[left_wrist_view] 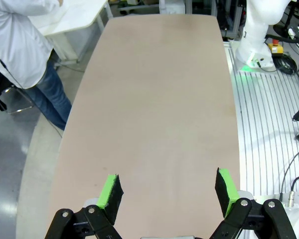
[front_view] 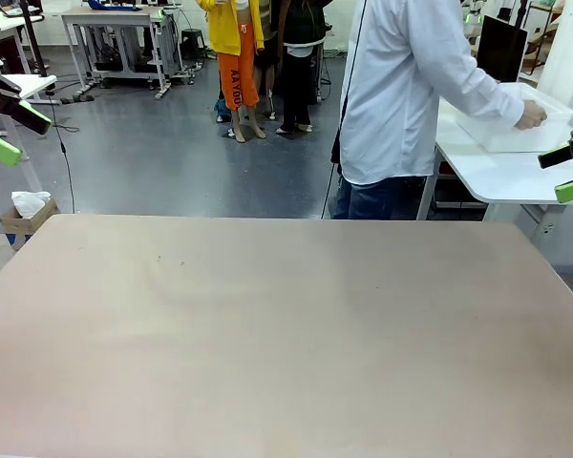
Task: Stack the cups and store them in the basket.
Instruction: Place the stack of Reusable plastic cups into the Pantry Basket.
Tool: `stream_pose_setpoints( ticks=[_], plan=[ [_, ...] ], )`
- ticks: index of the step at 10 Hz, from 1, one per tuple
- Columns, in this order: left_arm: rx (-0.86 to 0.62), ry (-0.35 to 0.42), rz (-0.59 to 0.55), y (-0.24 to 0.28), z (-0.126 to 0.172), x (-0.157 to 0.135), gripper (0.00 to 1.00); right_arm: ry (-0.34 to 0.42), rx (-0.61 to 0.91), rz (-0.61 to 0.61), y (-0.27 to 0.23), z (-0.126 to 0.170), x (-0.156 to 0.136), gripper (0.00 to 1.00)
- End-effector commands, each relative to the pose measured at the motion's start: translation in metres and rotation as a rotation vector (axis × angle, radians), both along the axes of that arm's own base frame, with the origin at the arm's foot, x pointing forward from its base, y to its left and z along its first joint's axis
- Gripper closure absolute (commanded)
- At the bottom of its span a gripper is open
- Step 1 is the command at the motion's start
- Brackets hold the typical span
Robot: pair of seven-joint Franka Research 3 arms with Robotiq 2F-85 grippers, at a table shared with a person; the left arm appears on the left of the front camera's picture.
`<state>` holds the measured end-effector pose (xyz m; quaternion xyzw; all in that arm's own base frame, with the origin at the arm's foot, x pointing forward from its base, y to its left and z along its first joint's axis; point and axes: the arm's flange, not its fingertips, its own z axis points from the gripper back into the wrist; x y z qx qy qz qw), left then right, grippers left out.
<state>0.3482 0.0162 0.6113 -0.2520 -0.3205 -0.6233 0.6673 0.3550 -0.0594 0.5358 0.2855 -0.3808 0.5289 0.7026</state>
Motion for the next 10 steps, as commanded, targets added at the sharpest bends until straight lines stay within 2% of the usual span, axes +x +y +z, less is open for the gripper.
stream_pose_setpoints(
  ticks=[1, 10],
  plan=[
    [0.001, 0.012, 0.001, -0.001, 0.0032, 0.0001, 0.03, -0.019, 0.014, 0.007, -0.0001, 0.0006, 0.0001, 0.0],
    [0.001, 0.012, 0.001, -0.001, 0.0032, 0.0001, 0.03, -0.019, 0.014, 0.007, -0.0001, 0.0006, 0.0001, 0.0]
  ],
)
